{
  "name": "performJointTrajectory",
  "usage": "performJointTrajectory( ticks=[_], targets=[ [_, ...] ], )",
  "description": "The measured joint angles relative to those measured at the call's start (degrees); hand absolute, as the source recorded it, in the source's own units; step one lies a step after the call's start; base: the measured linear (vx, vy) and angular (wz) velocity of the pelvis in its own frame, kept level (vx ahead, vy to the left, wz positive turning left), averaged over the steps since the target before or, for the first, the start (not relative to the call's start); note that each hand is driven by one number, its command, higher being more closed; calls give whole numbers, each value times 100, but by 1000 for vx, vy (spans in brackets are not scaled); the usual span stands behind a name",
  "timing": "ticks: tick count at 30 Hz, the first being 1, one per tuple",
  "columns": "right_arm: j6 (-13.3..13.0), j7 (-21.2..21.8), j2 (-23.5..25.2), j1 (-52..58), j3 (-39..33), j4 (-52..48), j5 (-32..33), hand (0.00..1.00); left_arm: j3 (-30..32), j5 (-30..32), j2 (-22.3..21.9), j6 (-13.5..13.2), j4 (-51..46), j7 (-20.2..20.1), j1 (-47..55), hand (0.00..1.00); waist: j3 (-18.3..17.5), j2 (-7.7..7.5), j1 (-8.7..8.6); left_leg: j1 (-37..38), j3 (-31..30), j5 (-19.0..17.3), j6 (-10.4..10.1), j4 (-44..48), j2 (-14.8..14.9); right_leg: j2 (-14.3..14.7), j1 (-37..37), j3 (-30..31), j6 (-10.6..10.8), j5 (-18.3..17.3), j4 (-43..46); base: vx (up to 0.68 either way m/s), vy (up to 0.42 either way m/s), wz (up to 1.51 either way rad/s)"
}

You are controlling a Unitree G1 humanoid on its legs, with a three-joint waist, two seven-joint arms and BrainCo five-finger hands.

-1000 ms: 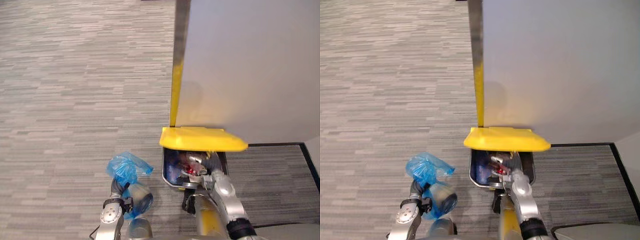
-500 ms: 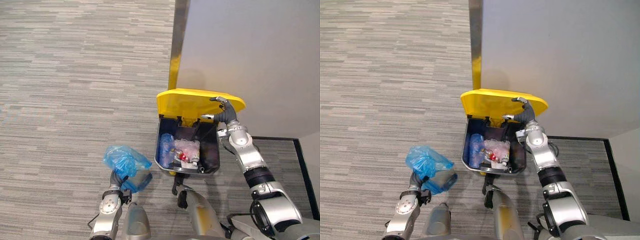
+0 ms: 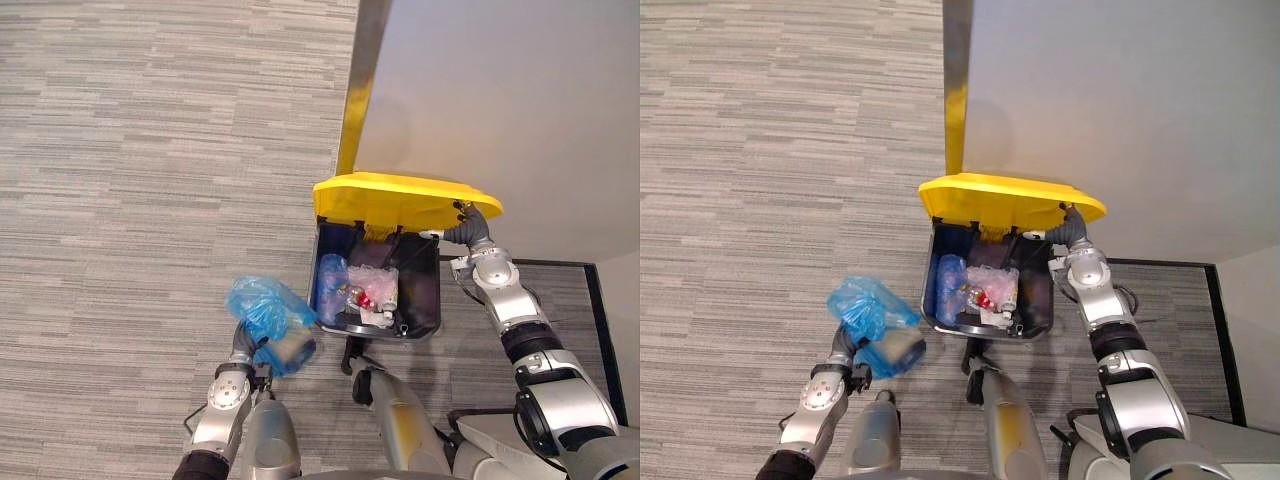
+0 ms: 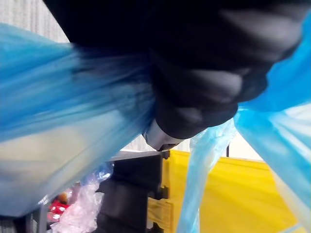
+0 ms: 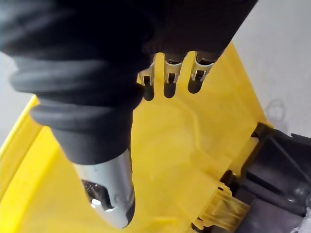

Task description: Gather rubbish on tea table into small bin, then transfer packed bag to large trash can.

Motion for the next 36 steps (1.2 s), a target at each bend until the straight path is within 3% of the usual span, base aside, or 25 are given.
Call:
performJointTrajectory(
  ticks=[6, 13, 21, 24, 29, 36],
  targets=[
    [2, -1, 74, -12, 3, 31, -17, 0, -152, -214, 38, -32, -504, 10, -420, 100, 136, -7, -2, 0, 30, -15, 26, 93, -108, -93, 0, 55, 60, -42, 116, 21, 47, 2],
    [1, 1, 77, -65, 7, 31, -17, 0, -735, -222, 92, -136, -974, -14, -871, 100, 252, -11, -61, 0, 61, -92, 104, 192, -149, -123, -4, 139, 140, -96, 206, 4, 17, -1],
    [2, 0, 75, -349, 181, 30, -18, 0, -1463, -218, 34, -142, -1038, -111, -1647, 100, 374, 1, -220, -23, 182, -232, 111, 351, -123, -68, -127, 319, 141, -97, 392, 7, 8, -9],
    [3, 1, 71, -511, 243, 16, -18, 0, -1680, -206, 21, -140, -849, -104, -2143, 100, 447, -2, -302, -146, 202, -311, 102, 507, -97, -65, -250, 358, 138, -93, 486, -15, -13, -9],
    [15, -16, 22, -760, 315, -75, -17, 0, -2036, -145, -50, -102, 345, -65, -3240, 100, 630, 6, -362, -426, 242, -456, 109, 816, -10, -31, -512, 430, 126, -70, 620, -26, -28, -9],
    [40, -59, 33, -1124, 642, -550, -16, 0, -2207, -82, -286, 96, 1477, 34, -4139, 100, 865, 4, -491, -1068, 251, -564, 37, 1206, 88, 54, -1097, 446, 105, -28, 779, -17, -46, -8]
  ],
)
